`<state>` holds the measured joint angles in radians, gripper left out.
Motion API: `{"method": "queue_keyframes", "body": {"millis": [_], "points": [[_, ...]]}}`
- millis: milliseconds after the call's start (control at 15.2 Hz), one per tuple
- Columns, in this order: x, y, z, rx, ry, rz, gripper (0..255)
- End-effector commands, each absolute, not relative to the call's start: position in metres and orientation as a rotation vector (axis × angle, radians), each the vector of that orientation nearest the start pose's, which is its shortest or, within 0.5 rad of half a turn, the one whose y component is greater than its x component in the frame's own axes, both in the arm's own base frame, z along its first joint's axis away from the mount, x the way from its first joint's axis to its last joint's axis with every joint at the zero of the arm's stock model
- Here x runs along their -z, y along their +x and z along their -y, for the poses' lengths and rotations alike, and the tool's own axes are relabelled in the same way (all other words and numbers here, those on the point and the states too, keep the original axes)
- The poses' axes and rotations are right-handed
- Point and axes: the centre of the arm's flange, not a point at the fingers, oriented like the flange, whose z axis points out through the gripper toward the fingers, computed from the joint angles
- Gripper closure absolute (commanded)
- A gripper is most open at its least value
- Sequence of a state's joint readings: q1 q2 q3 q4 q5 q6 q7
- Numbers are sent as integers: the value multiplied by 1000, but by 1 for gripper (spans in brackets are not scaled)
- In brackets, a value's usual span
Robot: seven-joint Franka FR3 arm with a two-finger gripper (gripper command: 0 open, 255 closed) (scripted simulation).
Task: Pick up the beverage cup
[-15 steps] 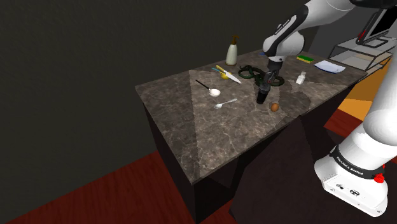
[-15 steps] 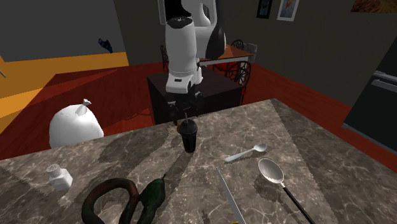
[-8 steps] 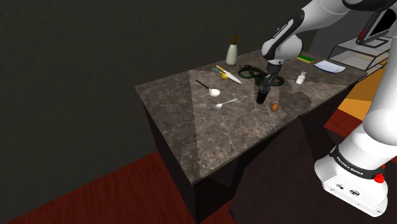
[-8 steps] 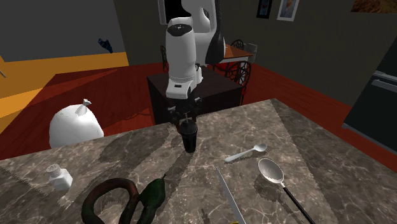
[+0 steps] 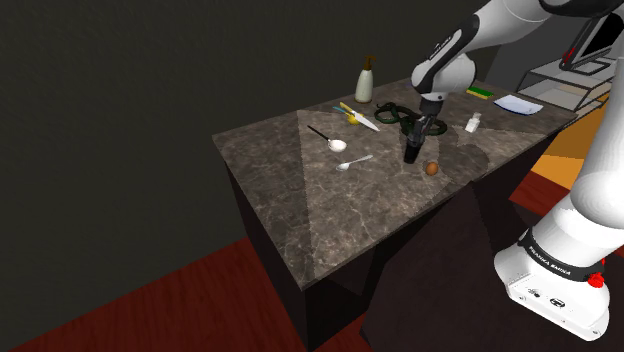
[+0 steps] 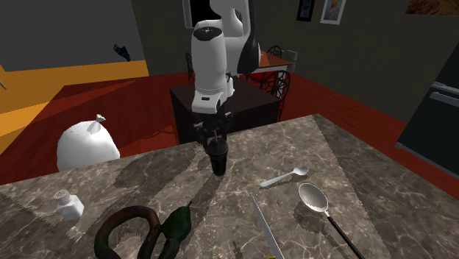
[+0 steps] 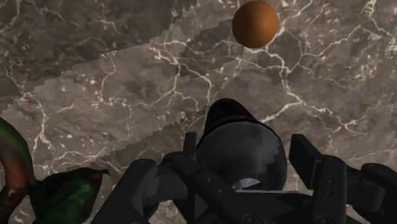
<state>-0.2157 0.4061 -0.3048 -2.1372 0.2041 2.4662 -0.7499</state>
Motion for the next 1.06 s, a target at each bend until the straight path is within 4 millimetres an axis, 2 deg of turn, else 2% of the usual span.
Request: {"method": "queue_keyframes", "body": {"millis": [0,858,990], "points": [[-224,491,282,-61,-3105,135,255],[-293,491,282,-61,-3105,135,255],[-293,491,282,-61,-3105,135,255]]}}
